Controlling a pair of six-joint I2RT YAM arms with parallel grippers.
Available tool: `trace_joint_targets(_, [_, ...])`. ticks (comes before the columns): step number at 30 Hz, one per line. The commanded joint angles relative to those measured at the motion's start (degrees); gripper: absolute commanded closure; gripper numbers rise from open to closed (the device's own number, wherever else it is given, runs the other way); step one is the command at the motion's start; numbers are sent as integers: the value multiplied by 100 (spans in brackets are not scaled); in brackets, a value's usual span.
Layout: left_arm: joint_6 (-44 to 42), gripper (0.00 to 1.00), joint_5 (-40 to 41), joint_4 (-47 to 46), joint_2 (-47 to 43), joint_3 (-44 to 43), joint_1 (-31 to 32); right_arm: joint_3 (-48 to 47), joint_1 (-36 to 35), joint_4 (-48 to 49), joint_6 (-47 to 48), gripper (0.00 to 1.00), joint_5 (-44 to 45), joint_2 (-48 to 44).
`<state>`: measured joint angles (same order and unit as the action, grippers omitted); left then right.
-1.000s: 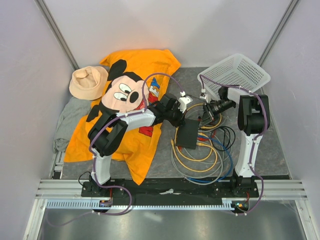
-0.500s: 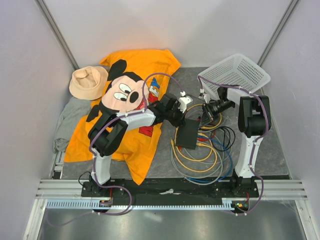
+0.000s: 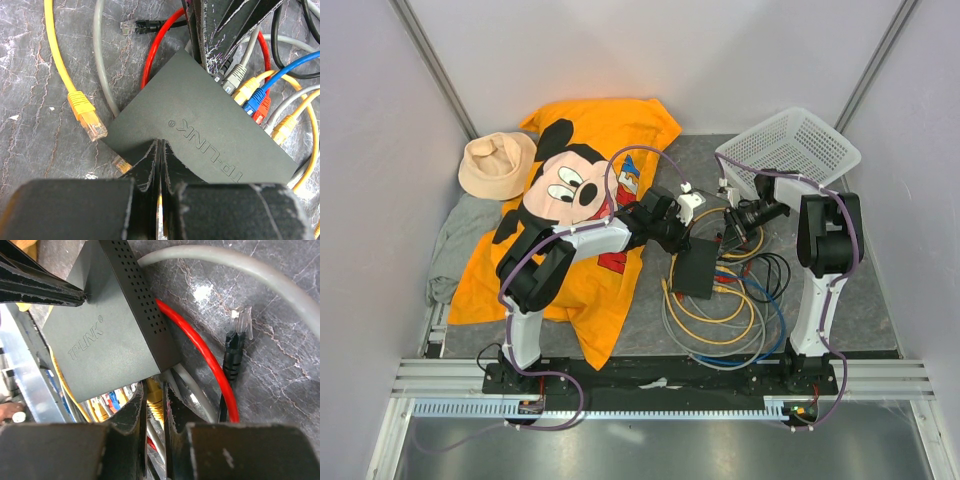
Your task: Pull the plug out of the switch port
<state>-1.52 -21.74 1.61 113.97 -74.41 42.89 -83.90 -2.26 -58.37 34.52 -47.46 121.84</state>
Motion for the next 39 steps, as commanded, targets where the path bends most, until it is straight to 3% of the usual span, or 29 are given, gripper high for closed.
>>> trace_joint_targets(1, [-252,97,143,630,319,85,17,242,-108,449,204,100,1142,-178])
trace_joint_targets(17, [-323,97,73,665,345,67,17,366,-178,695,327,100,2118,-319])
trace_joint_targets(25, [-410,98,-190,780,283,58,17,339,-178,168,924,100,1908,-328])
trace_joint_targets(31, [-525,98,-226,894,248,155,8,199,-178,-51,1530,100,2241,-144])
trace_joint_targets(39, [-507,99,-226,885,222,252,17,-645,-169,-799,1971,100,2136,498])
